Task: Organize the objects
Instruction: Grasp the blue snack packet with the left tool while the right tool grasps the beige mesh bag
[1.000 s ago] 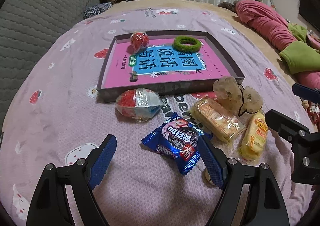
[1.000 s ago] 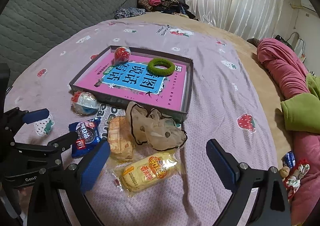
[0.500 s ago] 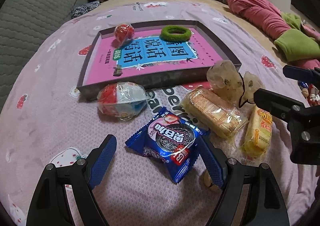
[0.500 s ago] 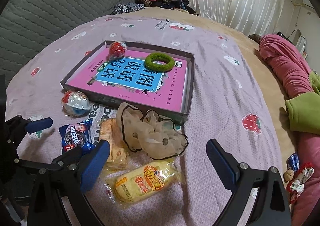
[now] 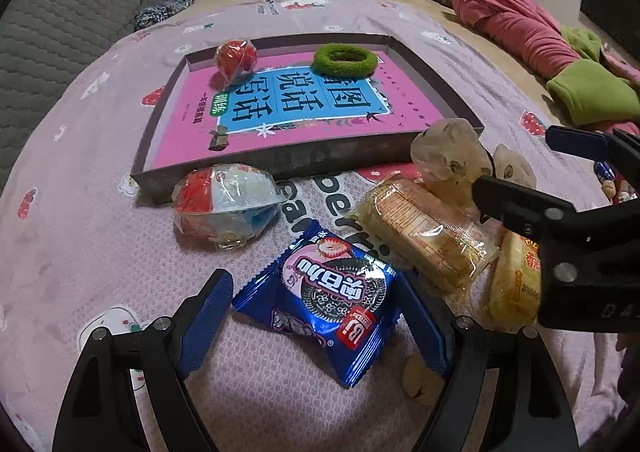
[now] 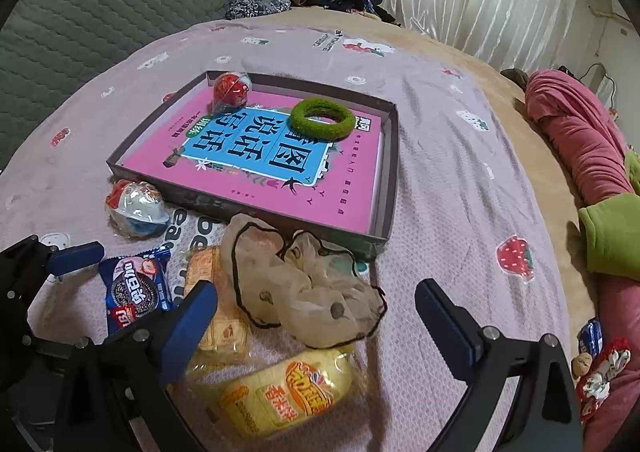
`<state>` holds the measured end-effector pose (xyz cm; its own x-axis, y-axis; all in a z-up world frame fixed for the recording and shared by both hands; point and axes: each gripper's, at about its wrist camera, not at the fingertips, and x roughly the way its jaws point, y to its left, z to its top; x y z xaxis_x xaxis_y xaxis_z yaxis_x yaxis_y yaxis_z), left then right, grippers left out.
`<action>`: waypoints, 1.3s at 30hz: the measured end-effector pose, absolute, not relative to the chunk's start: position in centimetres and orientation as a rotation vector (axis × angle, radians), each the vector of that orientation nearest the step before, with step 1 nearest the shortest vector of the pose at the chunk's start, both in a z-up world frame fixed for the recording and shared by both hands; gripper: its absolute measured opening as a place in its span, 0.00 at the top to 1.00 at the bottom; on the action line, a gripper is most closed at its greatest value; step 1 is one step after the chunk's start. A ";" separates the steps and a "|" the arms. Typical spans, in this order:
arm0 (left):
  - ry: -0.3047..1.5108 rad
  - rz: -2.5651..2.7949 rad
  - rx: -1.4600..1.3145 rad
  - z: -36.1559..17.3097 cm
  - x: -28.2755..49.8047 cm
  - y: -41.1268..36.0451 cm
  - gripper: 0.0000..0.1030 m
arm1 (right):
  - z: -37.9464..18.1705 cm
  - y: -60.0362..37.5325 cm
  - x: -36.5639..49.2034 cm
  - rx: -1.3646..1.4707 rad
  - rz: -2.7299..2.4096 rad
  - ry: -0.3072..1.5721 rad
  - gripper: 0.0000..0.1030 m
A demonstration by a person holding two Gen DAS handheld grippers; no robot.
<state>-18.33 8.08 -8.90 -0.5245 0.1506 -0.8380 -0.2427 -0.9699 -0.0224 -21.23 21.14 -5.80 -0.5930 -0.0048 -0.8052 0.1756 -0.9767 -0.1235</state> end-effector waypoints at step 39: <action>-0.003 2.492 -1.419 -8.1 -18.4 6.9 0.53 | -4.8 20.3 -21.9 1.296 -2.667 0.201 0.75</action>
<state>-18.44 6.85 -8.10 -0.4823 0.2358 -0.8437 -0.2338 -0.9628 -0.1354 -21.94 20.25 -4.76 -0.6080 -0.0923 -0.7885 0.2097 -0.9766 -0.0473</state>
